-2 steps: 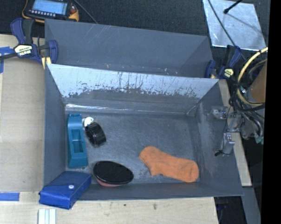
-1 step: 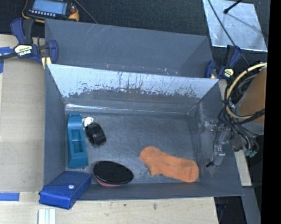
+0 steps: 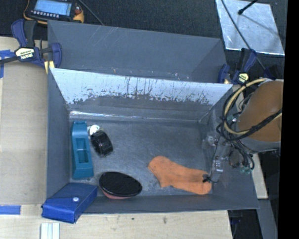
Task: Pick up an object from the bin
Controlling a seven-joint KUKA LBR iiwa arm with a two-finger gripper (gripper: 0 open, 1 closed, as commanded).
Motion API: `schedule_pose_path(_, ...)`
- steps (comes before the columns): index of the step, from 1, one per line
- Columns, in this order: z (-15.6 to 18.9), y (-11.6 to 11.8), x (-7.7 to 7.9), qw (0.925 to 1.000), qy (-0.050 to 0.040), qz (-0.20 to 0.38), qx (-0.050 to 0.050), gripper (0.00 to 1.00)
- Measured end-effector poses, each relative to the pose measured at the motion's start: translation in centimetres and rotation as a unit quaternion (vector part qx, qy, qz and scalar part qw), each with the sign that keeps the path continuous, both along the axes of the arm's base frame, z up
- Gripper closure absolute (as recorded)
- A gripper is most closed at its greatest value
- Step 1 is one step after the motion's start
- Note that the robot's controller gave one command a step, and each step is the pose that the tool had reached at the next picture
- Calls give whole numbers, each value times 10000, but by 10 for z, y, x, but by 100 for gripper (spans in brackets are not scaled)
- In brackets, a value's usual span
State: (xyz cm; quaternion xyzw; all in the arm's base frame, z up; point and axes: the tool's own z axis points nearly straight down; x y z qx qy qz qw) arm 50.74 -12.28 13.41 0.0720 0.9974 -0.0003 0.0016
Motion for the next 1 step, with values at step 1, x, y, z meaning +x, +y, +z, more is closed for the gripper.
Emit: schedule_pose_path(1, -62, -9, 6, 10000, 0, -28, -1, 100)
